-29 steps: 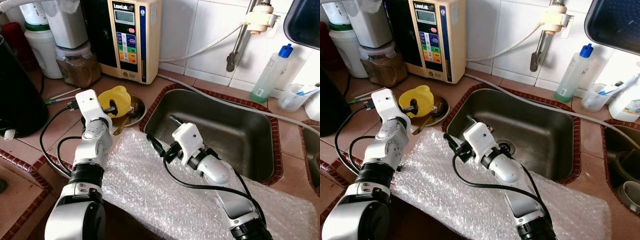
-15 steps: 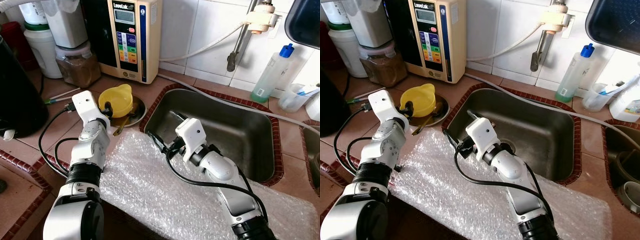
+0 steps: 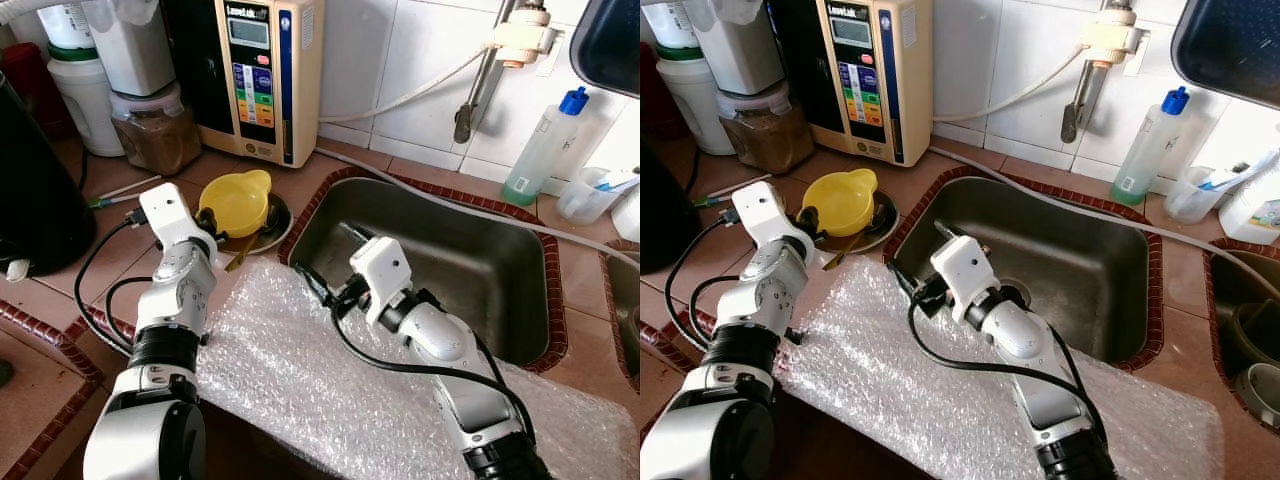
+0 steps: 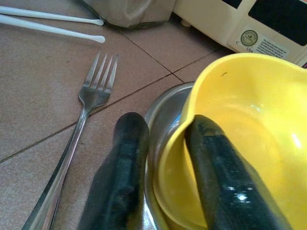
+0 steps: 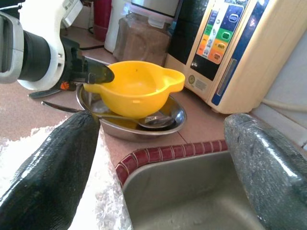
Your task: Kitchen organization
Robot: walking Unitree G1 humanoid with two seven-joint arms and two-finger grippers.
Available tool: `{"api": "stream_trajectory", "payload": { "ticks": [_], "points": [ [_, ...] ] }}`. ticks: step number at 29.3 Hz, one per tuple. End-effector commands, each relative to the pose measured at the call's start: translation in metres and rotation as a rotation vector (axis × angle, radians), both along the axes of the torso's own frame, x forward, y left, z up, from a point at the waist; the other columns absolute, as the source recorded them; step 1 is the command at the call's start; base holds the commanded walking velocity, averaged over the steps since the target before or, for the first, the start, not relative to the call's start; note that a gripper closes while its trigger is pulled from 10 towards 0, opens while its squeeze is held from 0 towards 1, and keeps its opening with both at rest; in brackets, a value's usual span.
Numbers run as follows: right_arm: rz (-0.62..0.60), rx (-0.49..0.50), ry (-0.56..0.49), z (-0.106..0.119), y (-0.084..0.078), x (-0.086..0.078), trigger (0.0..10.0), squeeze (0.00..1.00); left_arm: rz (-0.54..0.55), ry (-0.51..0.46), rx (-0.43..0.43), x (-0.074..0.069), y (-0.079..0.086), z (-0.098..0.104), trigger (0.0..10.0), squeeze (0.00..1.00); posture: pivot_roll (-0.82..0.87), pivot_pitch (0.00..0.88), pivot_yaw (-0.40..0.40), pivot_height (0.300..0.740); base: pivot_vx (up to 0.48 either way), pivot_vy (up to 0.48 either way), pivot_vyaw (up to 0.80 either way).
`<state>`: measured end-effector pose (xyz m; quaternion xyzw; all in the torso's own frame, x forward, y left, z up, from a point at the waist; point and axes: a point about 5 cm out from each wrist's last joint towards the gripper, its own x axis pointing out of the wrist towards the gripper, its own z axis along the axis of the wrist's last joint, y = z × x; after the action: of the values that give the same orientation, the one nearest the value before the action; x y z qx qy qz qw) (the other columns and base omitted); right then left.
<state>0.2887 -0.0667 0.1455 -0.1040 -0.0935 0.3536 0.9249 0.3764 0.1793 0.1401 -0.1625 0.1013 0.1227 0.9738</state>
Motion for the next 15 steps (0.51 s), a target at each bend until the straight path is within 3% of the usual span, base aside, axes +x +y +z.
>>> {"api": "stream_trajectory", "payload": {
  "ticks": [1,15],
  "points": [
    [-0.01,-0.004,0.0,0.0008,-0.0008,0.0018,10.0,0.0,0.009,0.002,0.001,-0.0001,0.0031,0.0023,0.0,0.0,0.12,0.0,0.0,0.74,0.0,0.0,0.0],
    [-0.013,0.008,-0.003,0.002,-0.002,0.0024,10.0,0.0,0.001,-0.065,-0.031,-0.001,-0.0006,0.0068,0.0,0.0,0.12,0.0,-0.002,0.74,0.0,0.0,0.0]
  ]
}}
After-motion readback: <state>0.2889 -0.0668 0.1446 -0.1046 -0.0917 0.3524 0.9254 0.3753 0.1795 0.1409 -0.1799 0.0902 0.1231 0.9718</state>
